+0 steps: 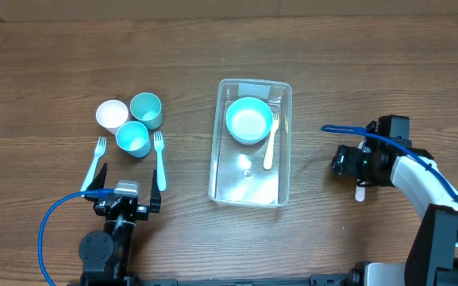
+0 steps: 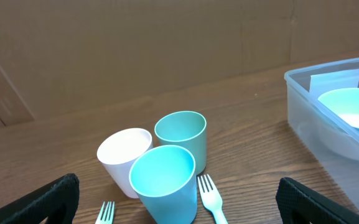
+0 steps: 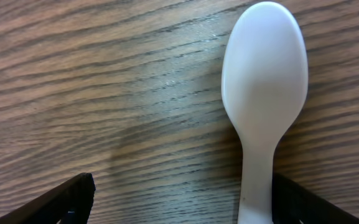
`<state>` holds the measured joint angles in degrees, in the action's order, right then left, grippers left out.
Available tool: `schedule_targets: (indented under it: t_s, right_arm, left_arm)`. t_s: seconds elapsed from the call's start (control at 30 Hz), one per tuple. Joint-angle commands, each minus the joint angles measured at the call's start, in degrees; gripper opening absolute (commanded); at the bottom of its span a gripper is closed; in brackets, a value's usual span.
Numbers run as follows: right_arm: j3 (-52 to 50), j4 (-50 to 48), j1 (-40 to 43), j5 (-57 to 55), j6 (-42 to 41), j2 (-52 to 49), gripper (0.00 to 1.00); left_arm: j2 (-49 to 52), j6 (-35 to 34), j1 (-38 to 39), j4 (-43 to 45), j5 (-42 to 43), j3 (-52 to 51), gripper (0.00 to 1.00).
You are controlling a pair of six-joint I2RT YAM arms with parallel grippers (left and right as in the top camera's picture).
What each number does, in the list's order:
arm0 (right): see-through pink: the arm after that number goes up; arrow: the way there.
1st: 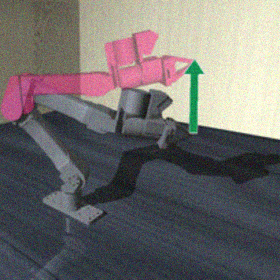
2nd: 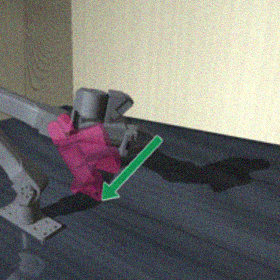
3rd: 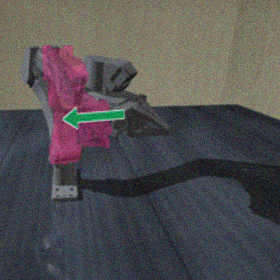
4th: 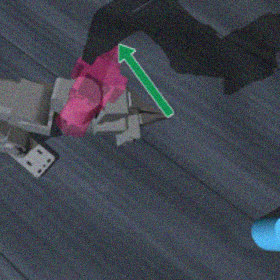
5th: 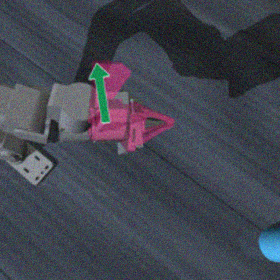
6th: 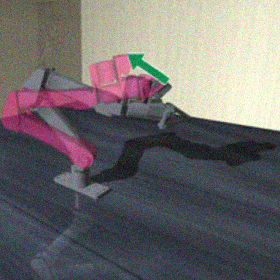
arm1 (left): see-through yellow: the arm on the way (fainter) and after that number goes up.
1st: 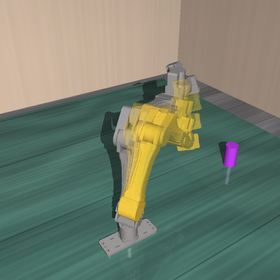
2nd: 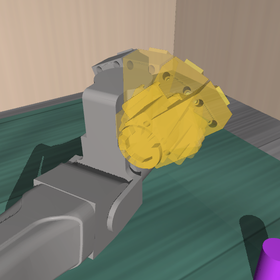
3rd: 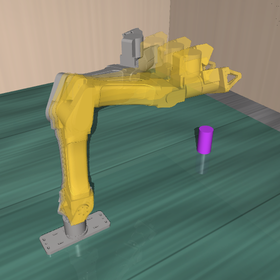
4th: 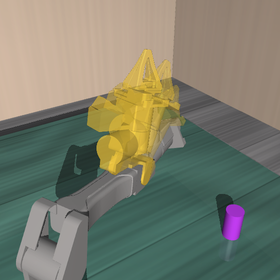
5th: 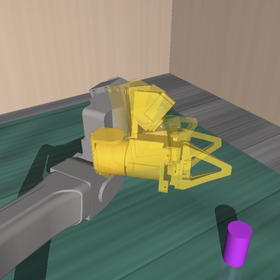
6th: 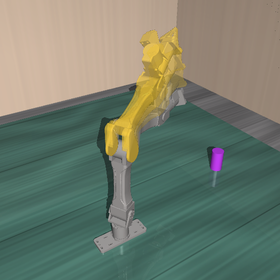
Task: Pack container
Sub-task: 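Lower the right gripper onto the white spoon and grasp its handle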
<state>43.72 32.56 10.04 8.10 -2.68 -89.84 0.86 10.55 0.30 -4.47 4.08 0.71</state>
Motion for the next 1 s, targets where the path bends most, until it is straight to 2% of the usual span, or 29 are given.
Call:
schedule_targets:
  t_s: [0.0,0.1,0.23,0.47,0.83,0.93,0.97]
  right_arm:
    - [0.33,0.76,0.22,2.21,-2.05,-0.66,0.91]
    - [0.33,2.05,1.42,-1.64,-2.05,-0.66,0.9]
    - [0.33,4.59,2.1,-11.45,-2.03,-0.66,0.78]
    - [0.31,4.52,2.08,-15.85,-2.05,-0.68,0.64]
    - [-2.4,-4.22,-2.93,-15.65,-1.38,-0.74,0.63]
    - [-3.19,-4.66,-2.91,-16.9,-1.36,-0.74,0.59]
    - [-3.21,-4.5,-2.91,-17.64,-1.38,-0.74,0.52]
  left_arm:
    - [-0.57,0.61,0.11,0.07,0.37,-0.24,1.0]
    - [-0.57,0.61,0.11,0.07,0.39,-0.24,1.0]
    - [-0.57,0.61,0.11,0.07,0.39,-0.24,1.0]
    - [-0.57,0.61,0.11,0.07,0.37,-0.24,1.0]
    - [-0.57,0.61,0.11,0.07,0.37,-0.24,1.0]
    - [-0.57,0.61,0.11,0.07,0.37,-0.24,1.0]
    - [-0.57,0.61,0.11,0.07,0.37,-0.24,1.0]
